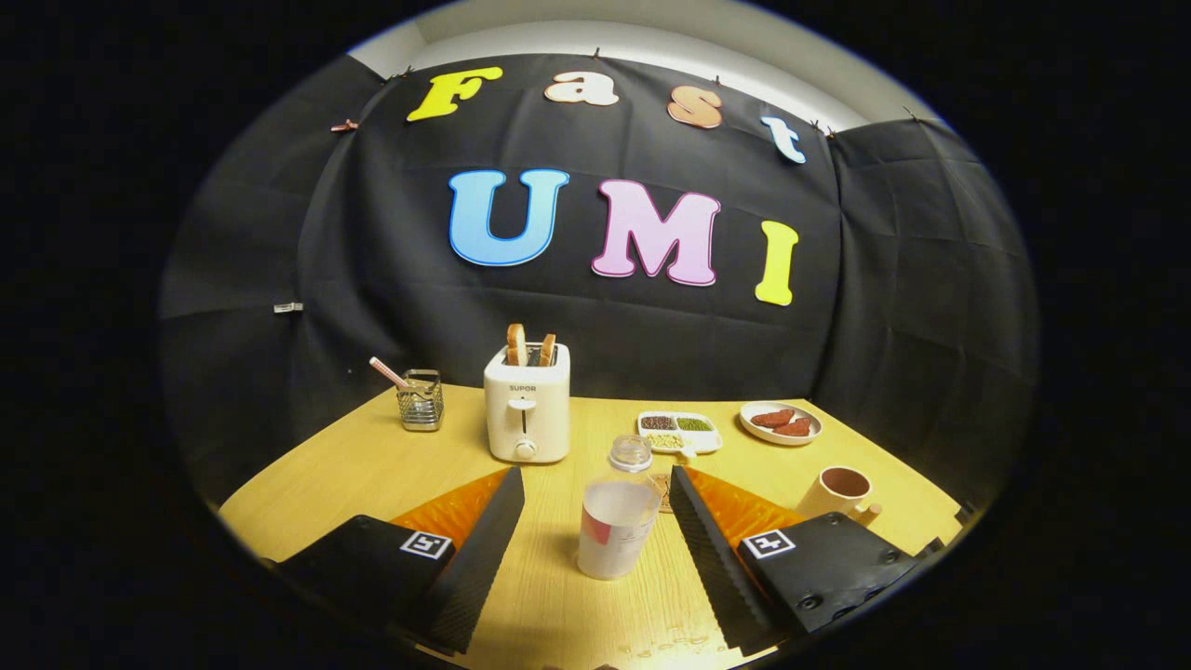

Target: Take the bottle from table, then pour the juice into the cup, finally place the bottle on the coaster

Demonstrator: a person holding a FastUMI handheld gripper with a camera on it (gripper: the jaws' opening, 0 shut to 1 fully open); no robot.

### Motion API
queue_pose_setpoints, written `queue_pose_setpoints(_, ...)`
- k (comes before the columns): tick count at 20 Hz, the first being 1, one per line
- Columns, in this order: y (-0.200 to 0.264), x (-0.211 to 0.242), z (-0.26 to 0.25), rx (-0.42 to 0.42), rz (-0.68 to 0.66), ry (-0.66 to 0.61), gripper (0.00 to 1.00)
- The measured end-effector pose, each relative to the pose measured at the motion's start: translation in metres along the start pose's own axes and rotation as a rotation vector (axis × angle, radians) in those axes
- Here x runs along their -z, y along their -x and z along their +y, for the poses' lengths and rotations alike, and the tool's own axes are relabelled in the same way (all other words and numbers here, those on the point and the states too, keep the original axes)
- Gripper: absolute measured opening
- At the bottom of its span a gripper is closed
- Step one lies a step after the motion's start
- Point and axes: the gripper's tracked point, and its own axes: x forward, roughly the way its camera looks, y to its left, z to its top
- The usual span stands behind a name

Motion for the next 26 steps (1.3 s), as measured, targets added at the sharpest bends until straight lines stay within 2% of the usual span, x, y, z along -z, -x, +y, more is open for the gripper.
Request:
queue_pose_setpoints(3,-0.016,0.019,-0.003,0.016,0.028,0.039,0.97)
queue_pose_setpoints(9,-0.051,0.056,-0.009,0.055,0.067,-0.026,0.97)
queue_pose_setpoints(12,-0.061,0.068,-0.01,0.06,0.08,0.004,0.97)
queue_pose_setpoints(20,-0.084,0.071,-0.018,0.093,0.065,0.022,0.97)
queue_pose_setpoints(23,-0.089,0.067,-0.024,0.111,0.055,0.023,0.83)
queue_pose_setpoints(26,-0.092,0.07,-0.028,0.112,0.063,-0.003,0.81)
